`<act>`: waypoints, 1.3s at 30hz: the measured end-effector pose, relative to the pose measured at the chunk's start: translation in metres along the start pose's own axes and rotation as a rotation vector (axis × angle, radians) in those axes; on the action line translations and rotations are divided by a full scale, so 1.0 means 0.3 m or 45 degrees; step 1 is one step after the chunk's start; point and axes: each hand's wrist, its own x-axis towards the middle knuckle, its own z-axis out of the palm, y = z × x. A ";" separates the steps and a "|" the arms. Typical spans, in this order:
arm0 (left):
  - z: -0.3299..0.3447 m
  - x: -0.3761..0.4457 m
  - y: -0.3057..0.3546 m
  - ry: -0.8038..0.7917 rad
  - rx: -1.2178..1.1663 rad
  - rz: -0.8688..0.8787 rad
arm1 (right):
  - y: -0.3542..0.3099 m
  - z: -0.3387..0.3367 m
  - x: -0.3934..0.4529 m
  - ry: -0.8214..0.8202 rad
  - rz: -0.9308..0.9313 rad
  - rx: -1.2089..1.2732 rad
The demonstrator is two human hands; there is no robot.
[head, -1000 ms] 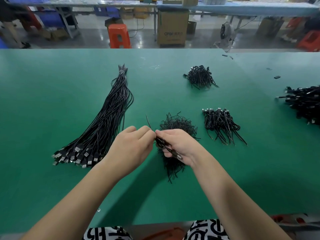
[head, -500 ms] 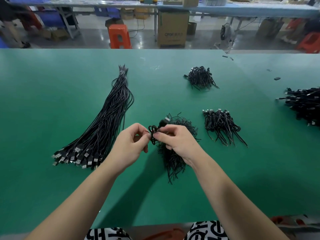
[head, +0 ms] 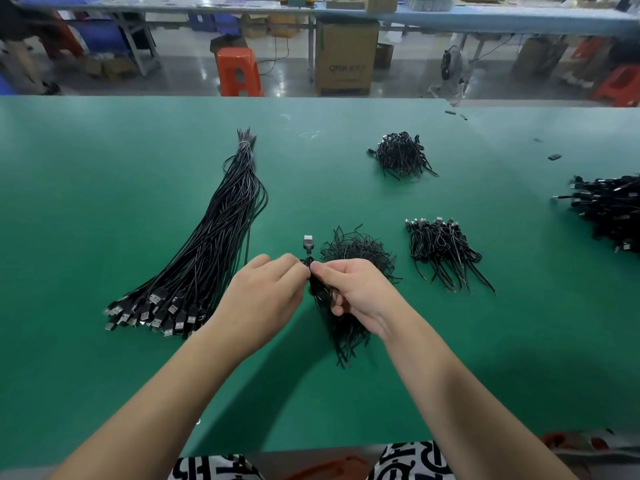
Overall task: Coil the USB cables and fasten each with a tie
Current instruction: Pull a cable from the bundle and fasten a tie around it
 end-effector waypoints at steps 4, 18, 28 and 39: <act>-0.009 0.005 0.005 0.003 -0.567 -0.528 | -0.003 -0.002 -0.011 -0.026 -0.232 0.014; -0.021 0.014 0.012 -0.087 -0.038 -0.067 | -0.004 0.000 -0.014 -0.013 -0.136 -0.213; -0.010 -0.006 0.008 -0.096 -0.707 -0.568 | -0.015 -0.014 -0.013 -0.149 -0.077 0.014; -0.002 0.008 0.026 -0.068 -0.967 -0.865 | -0.009 -0.017 -0.012 0.027 -0.234 -0.195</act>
